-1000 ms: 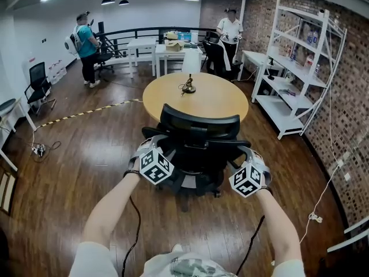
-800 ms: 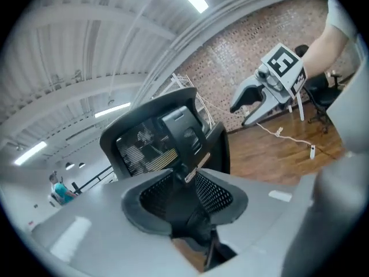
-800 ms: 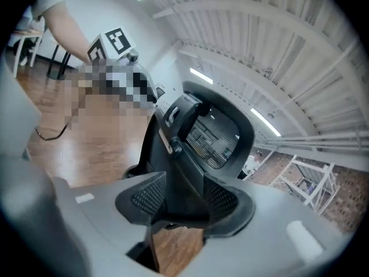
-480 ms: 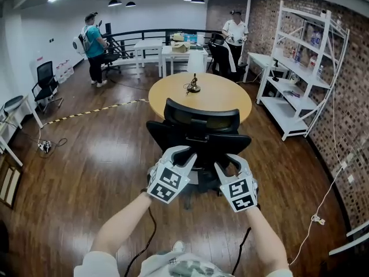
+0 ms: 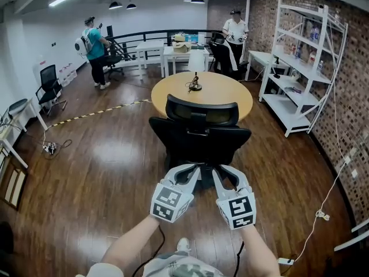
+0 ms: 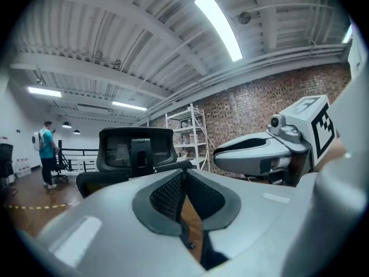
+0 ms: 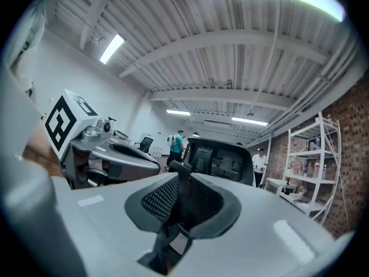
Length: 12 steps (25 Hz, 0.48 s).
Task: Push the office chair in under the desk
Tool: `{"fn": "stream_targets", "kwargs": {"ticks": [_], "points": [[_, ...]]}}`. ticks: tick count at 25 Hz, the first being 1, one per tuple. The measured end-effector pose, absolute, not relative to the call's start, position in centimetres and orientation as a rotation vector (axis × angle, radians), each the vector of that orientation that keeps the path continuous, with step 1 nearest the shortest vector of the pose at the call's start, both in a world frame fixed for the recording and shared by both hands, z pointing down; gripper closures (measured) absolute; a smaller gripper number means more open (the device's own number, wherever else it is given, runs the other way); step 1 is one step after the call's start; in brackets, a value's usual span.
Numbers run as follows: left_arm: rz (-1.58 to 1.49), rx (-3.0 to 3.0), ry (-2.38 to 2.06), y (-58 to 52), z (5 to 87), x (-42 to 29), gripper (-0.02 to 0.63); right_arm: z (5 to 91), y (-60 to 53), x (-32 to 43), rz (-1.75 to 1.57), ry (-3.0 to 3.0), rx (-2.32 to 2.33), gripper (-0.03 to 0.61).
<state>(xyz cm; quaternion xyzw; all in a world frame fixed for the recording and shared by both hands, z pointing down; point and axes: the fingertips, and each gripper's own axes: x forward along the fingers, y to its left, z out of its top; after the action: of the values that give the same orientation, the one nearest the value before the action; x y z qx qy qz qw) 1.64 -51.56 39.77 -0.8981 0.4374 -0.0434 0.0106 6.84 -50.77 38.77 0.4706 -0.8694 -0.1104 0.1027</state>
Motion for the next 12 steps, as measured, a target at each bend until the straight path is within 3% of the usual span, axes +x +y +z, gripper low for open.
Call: {"fn": "stream_targets", "kwargs": {"ticks": [6,12], "points": [[0.010,-2.824,1.453,-47.7,38.9,1.3,0.597,39.3,-46.9,6.5,-0.234,-2.665,1.416,0.578],[-0.026,-2.842,1.409,-44.6,39.2,1.8,0.597,39.3,-43.7,5.4,-0.140,-2.767,1.384,0.578]]}}
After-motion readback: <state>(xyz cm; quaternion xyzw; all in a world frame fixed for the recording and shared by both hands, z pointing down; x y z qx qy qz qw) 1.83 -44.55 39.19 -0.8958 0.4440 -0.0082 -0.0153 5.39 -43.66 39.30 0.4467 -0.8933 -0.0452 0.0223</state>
